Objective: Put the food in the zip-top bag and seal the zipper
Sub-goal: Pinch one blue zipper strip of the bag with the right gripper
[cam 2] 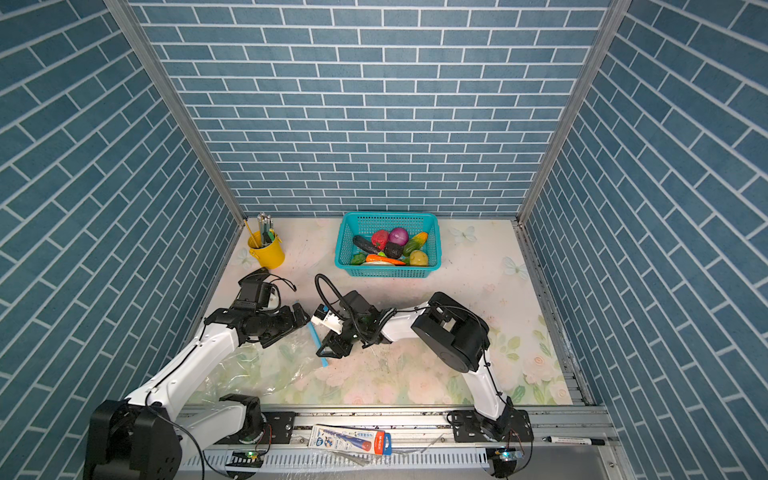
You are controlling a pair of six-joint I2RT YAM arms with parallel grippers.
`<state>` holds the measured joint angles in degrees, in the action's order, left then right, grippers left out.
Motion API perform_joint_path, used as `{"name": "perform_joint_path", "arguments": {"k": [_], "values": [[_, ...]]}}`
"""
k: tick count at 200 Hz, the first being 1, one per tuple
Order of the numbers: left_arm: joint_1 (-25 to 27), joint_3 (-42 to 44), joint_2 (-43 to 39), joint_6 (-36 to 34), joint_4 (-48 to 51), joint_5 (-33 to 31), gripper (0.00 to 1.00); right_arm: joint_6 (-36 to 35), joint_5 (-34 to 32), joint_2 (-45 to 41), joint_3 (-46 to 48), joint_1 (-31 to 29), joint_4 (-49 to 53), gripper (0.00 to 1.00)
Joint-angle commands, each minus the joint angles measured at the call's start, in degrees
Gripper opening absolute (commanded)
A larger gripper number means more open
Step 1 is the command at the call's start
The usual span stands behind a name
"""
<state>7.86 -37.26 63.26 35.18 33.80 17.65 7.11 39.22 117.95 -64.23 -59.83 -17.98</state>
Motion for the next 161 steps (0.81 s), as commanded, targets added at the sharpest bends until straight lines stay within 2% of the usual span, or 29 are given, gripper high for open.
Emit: {"name": "perform_joint_path", "arguments": {"k": [1, 68, 116, 161], "values": [[-0.3, 1.04, -0.98, 1.62, -1.46, 0.91, 0.98, -2.28, -0.11, 1.01, -2.57, -0.33, -0.81, 0.45], [-0.3, 1.61, -1.68, 1.85, -0.81, 0.52, 0.98, -2.28, 1.0, 2.24, -2.84, -0.8, -4.87, 0.36], [-0.3, 1.57, -1.42, 1.88, -0.6, 0.76, 0.98, -2.11, 0.92, 2.28, -2.14, -0.9, -7.19, 0.21], [-0.3, 1.41, -1.78, 2.13, -0.25, 0.59, 0.98, -2.01, 0.24, 1.85, -0.05, -0.99, -11.34, 0.14]]}}
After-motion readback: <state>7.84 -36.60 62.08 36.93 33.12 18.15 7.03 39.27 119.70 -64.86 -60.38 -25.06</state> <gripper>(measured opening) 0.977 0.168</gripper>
